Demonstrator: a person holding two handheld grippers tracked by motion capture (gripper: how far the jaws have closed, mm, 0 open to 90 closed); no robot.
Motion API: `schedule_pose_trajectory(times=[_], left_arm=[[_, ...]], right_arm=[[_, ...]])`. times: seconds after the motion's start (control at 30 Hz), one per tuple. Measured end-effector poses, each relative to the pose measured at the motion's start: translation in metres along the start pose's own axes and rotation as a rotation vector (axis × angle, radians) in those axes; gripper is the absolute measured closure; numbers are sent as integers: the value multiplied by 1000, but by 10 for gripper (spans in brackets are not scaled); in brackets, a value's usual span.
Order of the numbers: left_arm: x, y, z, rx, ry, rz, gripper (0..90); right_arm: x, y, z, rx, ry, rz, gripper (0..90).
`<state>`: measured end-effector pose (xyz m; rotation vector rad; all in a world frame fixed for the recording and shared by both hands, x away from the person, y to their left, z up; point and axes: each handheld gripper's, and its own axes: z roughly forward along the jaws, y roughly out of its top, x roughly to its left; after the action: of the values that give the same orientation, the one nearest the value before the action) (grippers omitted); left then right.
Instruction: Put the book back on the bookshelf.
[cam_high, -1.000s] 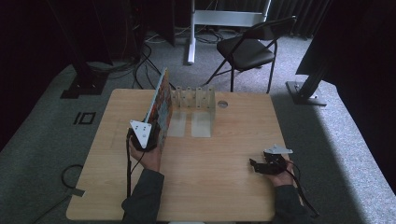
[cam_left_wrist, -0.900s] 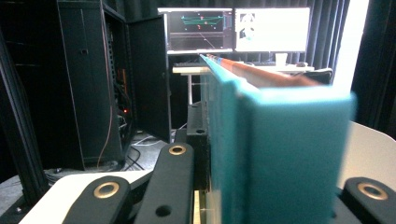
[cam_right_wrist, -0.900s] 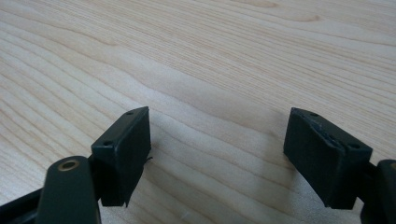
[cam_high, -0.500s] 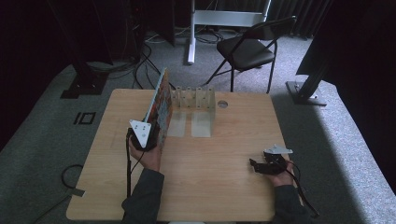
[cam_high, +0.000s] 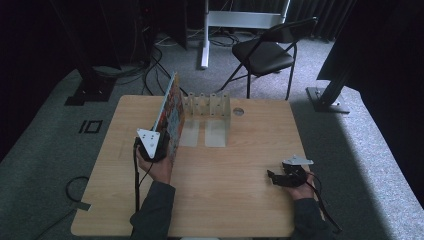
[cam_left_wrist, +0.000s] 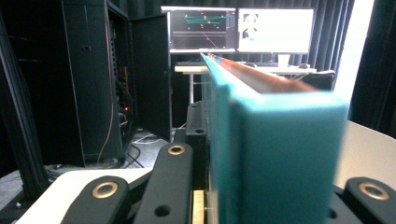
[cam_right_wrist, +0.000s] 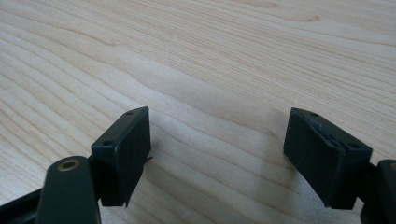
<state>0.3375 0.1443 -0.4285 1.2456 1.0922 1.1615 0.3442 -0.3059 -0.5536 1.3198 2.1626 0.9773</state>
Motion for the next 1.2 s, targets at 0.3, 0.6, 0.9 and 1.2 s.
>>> schedule_pose_trajectory(times=[0.3, 0.6, 0.9, 1.2], left_arm=[[3, -1, 0, -2, 13, 24, 784], [3, -1, 0, -2, 13, 35, 777], [2, -3, 1, 13, 13, 52, 753], [2, -5, 0, 22, -14, 52, 663]], right_arm=[[0, 0, 0, 0, 0, 0, 225], [0, 0, 0, 0, 0, 0, 226], [0, 0, 0, 0, 0, 1, 226], [0, 0, 0, 0, 0, 1, 225]])
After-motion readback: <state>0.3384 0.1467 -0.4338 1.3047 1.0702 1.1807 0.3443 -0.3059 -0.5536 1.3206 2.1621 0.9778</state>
